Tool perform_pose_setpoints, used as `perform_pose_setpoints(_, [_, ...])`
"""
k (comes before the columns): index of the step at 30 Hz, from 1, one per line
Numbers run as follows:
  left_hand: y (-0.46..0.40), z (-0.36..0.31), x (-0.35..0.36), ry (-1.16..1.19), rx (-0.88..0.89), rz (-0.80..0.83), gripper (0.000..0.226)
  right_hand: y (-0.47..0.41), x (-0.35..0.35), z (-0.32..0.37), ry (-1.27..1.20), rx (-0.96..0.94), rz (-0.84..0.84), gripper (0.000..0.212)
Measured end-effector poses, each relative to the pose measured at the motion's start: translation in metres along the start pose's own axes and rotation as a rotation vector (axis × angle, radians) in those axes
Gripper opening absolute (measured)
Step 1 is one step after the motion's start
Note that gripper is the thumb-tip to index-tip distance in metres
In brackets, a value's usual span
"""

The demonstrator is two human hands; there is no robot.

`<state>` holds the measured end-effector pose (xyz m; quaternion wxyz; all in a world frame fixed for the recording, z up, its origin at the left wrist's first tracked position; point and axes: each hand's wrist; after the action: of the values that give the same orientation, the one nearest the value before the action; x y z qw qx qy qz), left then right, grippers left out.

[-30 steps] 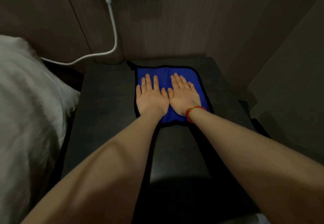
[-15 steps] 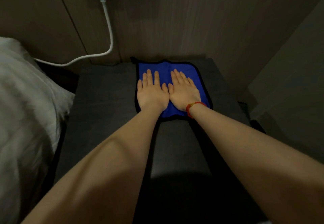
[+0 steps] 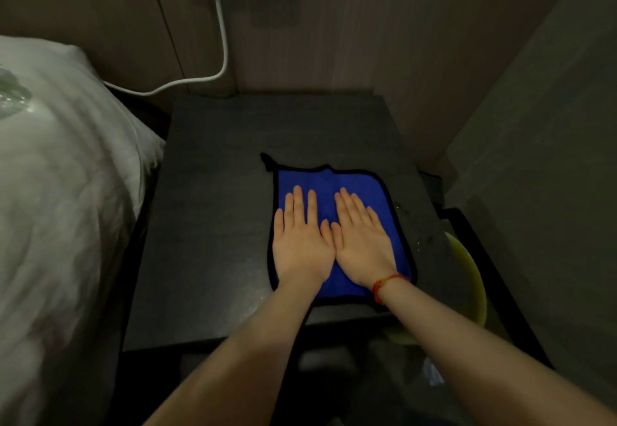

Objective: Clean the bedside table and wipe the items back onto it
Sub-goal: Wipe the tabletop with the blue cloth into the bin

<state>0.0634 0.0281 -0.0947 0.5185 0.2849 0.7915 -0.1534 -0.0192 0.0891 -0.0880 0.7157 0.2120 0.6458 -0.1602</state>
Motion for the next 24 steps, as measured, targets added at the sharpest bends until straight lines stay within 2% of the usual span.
perform_pose_setpoints(5, [0.02, -0.003, 0.002, -0.002, 0.001, 0.0, 0.058, 0.018, 0.005, -0.002, 0.012, 0.004, -0.006, 0.055])
perform_pose_setpoints(10, [0.004, -0.005, 0.001, -0.001, -0.003, 0.005, 0.057, 0.0, 0.002, -0.006, -0.001, -0.012, -0.009, 0.056])
perform_pose_setpoints(24, [-0.183, -0.021, -0.001, -0.063, 0.01, -0.014, 0.057, -0.179, -0.015, -0.04, -0.001, 0.071, -0.05, 0.055])
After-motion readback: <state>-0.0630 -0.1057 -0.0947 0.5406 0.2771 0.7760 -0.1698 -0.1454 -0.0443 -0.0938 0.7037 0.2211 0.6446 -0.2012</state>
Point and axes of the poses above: each hand's wrist, its own y-axis away from the middle knuckle, its own x-axis out of the palm, z = x × y, and after that the axes turned 9 degrees about y, right-handed
